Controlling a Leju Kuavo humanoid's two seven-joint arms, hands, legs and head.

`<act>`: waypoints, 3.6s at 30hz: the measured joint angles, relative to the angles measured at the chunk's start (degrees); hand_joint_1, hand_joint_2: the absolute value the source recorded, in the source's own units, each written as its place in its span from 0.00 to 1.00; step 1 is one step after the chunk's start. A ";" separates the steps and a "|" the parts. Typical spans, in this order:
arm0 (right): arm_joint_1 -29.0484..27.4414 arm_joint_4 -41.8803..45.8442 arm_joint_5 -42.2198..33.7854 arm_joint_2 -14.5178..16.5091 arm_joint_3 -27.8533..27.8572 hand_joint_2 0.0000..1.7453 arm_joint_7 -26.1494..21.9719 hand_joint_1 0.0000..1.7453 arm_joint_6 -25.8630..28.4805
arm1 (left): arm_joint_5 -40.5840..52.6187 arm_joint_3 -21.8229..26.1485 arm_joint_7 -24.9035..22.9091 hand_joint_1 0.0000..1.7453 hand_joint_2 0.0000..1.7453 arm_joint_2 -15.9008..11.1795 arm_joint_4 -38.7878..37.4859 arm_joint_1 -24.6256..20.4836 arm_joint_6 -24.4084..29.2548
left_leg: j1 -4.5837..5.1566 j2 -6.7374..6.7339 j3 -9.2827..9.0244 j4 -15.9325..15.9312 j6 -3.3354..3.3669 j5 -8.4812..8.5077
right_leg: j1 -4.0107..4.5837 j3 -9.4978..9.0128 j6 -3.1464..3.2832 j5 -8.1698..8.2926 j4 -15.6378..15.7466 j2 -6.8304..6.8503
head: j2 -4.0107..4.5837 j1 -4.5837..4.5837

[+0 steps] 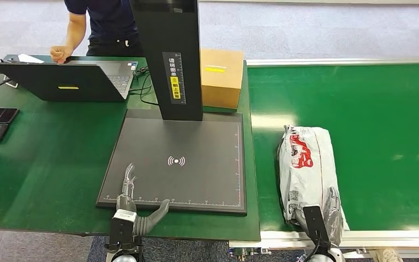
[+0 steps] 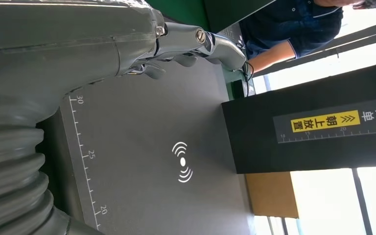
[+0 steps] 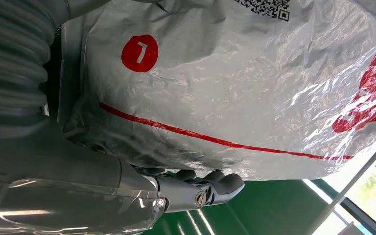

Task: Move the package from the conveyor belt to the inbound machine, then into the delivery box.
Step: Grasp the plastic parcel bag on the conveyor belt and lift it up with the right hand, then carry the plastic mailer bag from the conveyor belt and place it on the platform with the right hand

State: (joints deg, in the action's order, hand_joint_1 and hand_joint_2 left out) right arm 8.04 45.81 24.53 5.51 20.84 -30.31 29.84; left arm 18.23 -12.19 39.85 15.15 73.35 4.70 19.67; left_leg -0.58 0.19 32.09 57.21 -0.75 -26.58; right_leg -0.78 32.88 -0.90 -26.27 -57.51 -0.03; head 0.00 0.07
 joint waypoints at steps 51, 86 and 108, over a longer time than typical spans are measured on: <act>-14.26 35.06 4.69 5.74 -21.95 1.00 0.70 0.72 -0.04 | 2.48 -1.39 -2.15 0.00 1.00 -0.44 -0.26 0.33 1.55 | -0.01 0.00 0.01 -0.01 -0.01 0.01 | 0.01 0.00 0.00 -0.01 -0.01 0.00 | 0.00 0.01; 3.76 11.65 4.58 5.17 -42.39 1.00 1.82 0.00 1.36 | 1.35 -3.26 -1.14 0.00 1.00 -0.90 -0.28 -0.06 3.56 | -0.01 0.01 0.03 -0.01 0.00 0.04 | 0.01 0.00 0.00 0.00 -0.01 0.01 | 0.00 -0.01; -2.53 20.46 1.37 5.31 -40.44 1.00 -1.44 0.00 1.68 | -1.19 -3.98 0.09 0.00 1.00 -1.11 -1.77 -0.91 3.63 | -0.01 0.01 0.04 -0.01 -0.01 0.02 | 0.01 0.04 0.00 -0.02 -0.01 0.01 | 0.00 0.00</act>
State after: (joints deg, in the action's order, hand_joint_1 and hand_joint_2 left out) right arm 5.51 66.27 25.90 10.82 -19.59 -31.75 31.52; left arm 17.04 -16.17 39.94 14.04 71.58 3.79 23.30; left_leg -0.59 0.19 32.13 57.21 -0.76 -26.56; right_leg -0.77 32.92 -0.90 -26.29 -57.52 -0.03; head 0.00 0.06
